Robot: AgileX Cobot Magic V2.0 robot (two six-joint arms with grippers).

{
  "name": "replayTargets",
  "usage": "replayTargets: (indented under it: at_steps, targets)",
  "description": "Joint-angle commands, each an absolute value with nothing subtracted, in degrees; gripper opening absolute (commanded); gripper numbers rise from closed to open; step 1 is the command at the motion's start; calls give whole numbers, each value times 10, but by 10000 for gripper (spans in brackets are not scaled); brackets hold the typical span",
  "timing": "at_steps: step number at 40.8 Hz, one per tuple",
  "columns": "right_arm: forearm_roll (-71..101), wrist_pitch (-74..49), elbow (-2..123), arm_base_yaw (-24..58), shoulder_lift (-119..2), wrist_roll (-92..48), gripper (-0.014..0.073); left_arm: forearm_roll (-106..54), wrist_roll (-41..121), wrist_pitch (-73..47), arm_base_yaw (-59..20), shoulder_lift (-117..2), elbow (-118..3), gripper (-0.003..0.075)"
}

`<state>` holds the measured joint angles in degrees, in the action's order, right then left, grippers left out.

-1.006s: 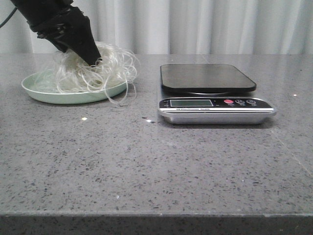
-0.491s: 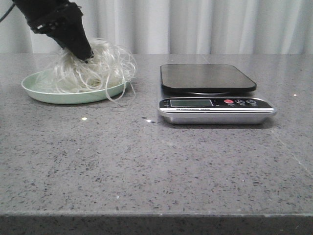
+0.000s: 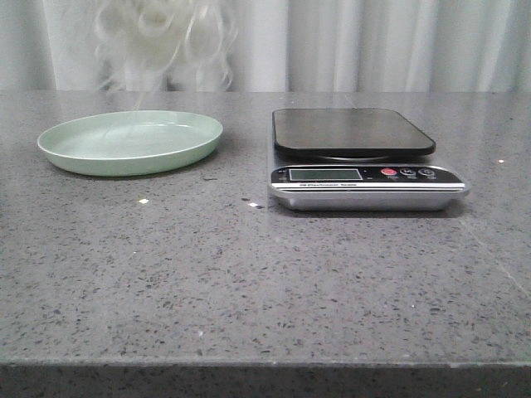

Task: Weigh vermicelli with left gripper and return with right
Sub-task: 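Lift the vermicelli with the left gripper and carry it over the scale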

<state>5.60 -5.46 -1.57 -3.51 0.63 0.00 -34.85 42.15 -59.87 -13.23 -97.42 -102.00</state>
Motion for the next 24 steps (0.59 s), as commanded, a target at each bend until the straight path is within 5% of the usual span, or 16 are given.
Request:
replayTargets:
  at_steps: [1, 24]
  targets:
    - [58, -11, -12, -36, 15, -3, 151, -476, 416, -573, -143, -941, -1059, 143]
    - [59, -11, -12, -36, 15, -3, 151, -459, 416, -453, -305, -992, -1061, 143]
